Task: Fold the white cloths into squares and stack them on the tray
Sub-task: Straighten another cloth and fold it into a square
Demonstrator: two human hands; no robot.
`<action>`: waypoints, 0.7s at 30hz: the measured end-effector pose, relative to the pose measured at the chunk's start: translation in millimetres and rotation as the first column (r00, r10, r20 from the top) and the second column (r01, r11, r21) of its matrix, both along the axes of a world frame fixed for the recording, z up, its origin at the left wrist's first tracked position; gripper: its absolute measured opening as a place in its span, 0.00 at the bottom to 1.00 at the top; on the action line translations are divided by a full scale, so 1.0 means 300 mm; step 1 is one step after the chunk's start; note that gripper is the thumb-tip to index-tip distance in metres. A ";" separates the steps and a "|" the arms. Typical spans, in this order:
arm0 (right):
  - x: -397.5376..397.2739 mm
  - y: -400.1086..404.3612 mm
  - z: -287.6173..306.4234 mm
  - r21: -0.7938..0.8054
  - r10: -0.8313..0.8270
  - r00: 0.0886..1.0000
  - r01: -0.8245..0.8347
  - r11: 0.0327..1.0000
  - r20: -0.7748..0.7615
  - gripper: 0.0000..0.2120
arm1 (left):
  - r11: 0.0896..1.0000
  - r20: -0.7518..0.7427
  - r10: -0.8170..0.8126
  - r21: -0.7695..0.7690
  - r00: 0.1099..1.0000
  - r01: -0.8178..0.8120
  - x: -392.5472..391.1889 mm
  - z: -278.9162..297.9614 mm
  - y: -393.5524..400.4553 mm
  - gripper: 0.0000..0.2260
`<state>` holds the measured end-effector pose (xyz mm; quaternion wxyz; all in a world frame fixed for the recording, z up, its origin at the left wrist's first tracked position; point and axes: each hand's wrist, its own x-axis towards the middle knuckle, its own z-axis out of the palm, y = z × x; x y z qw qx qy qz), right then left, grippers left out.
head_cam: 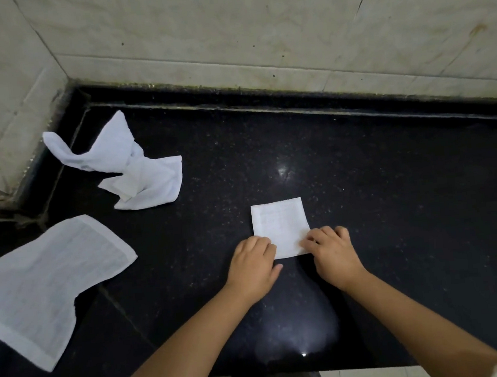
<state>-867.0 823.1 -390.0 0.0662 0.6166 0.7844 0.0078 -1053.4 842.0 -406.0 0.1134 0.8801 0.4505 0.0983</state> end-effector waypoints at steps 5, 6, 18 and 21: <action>0.013 0.038 0.012 0.017 0.081 0.997 -0.081 0.997 -0.009 0.05 | 1.000 -0.122 0.004 -0.023 0.993 -0.007 0.031 0.010 0.022 0.16; 0.015 0.042 0.017 0.003 0.072 0.997 -0.072 0.997 -0.027 0.04 | 1.000 -0.137 -0.001 -0.024 0.991 -0.003 0.036 0.016 0.026 0.17; 0.327 -0.097 0.245 -0.070 -0.175 0.959 0.163 0.984 -0.222 0.10 | 0.945 -0.143 -0.250 0.179 0.958 0.273 0.339 0.218 0.014 0.11; 0.524 -0.221 0.308 0.002 -0.148 0.985 0.149 0.989 -0.088 0.06 | 0.916 -0.137 -0.335 0.186 0.932 0.357 0.546 0.318 -0.046 0.12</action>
